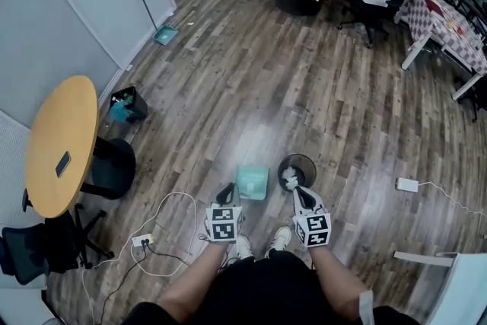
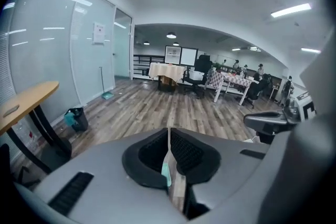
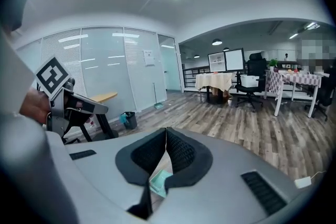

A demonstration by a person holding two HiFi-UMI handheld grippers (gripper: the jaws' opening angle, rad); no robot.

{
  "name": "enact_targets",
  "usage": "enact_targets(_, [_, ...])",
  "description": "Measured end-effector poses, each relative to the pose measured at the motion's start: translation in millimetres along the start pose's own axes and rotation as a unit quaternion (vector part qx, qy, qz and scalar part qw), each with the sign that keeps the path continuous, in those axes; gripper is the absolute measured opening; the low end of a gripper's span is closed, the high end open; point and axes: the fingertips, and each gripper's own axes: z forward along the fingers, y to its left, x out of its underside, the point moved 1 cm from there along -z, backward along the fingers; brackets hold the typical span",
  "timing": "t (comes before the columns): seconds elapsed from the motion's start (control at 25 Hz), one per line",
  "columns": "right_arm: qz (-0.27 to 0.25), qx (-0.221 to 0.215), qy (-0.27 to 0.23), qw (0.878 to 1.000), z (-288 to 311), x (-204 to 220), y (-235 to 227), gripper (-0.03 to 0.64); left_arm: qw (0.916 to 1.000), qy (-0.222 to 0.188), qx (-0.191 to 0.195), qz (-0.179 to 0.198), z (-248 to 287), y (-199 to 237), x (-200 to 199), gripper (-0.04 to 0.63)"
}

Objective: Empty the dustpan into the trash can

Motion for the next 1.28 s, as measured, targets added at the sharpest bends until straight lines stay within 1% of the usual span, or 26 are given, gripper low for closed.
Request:
enact_targets(0.04, [-0.003,0.005,-0.009,1.000,-0.5,-8.7,-0.7,0.025,0.9999,-0.014,0.007,-0.005,-4.5,-2.1,-4.9,0.030])
enact_targets(0.08, [-0.007,0.011,-0.017,1.000,-1.0,-17.0,-1.0,0.025,0.9994,-0.028,0.019,-0.010,-9.4,-5.2,-9.5,0.023])
enact_targets(0.16, [-0.018,0.029,-0.035,0.999,-2.8,-33.7,-2.3,0.025,0.9975,-0.052,0.045,-0.017,-18.8,-13.6,-18.9,0.023])
enact_targets(0.24, [-0.028,0.046,-0.053,0.997,-6.1,-49.1,-4.8,0.024,0.9955,-0.067,0.063,-0.020,-25.0,-22.0,-27.4,0.023])
enact_targets(0.4, [-0.041,0.064,-0.073,0.994,-11.9,-75.6,-2.7,0.023,0.9937,-0.083,0.076,-0.005,-28.6,-27.8,-40.4,0.023])
enact_targets(0.6, [-0.052,0.071,-0.108,0.990,-19.1,-111.0,5.4,0.023,0.9919,-0.097,0.082,0.006,-28.1,-26.8,-56.4,0.023])
enact_targets(0.72, [-0.052,0.074,-0.117,0.989,-22.3,-118.5,6.8,0.023,0.9914,-0.098,0.087,0.009,-25.9,-28.8,-60.0,0.023])
enact_targets(0.92, [-0.048,0.080,-0.120,0.988,-29.4,-120.2,5.5,0.023,0.9904,-0.101,0.093,0.020,-27.3,-35.4,-66.6,0.023])
enact_targets(1.12, [-0.046,0.083,-0.126,0.988,-37.6,-123.4,1.1,0.023,0.9885,-0.109,0.102,0.025,-30.2,-46.8,-73.9,0.023])
enact_targets(1.28, [-0.049,0.082,-0.127,0.987,-39.3,-126.6,6.6,0.023,0.9876,-0.111,0.107,0.028,-32.8,-46.9,-76.5,0.023])
